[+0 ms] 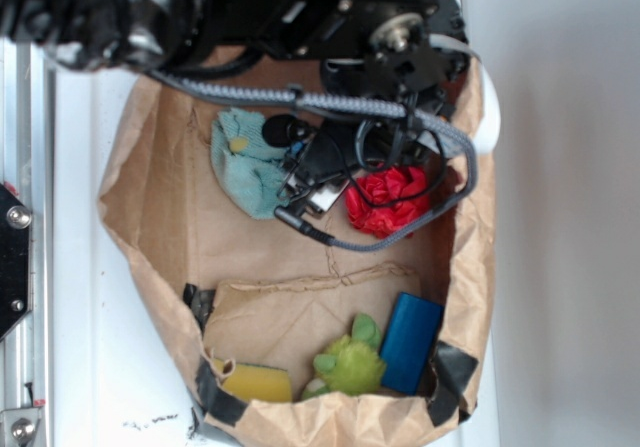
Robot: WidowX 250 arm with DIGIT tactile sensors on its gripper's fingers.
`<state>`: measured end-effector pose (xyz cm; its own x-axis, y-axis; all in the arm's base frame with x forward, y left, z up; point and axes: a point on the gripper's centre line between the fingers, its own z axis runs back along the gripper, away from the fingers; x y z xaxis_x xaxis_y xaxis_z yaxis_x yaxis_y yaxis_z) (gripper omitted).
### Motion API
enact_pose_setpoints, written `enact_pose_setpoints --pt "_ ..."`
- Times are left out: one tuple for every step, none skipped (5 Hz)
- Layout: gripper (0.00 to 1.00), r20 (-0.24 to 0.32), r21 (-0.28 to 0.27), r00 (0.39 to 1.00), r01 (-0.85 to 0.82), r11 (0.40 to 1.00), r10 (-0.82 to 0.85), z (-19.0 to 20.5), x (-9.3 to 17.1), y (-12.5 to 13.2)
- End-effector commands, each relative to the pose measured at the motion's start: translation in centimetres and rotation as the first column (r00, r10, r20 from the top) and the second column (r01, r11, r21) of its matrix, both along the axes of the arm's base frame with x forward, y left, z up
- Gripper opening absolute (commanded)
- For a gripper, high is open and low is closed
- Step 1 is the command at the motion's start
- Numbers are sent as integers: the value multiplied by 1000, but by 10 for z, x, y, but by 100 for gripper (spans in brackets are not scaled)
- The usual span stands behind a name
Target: Grab the rock.
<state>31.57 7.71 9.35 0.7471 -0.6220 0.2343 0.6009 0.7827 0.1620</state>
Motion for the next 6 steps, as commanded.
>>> enact_pose_setpoints --pt "100 61 63 998 -26 998 22 7 9 15" --pt "100 55 72 998 -18 997 14 3 9 14" --pt "100 60 89 998 -14 996 9 -5 13 12" --pt "100 59 68 998 -10 998 6 -13 16 8" --pt "100 65 46 998 -2 999 -1 -19 20 3" --pt "100 67 56 998 1 998 -5 -26 26 1"
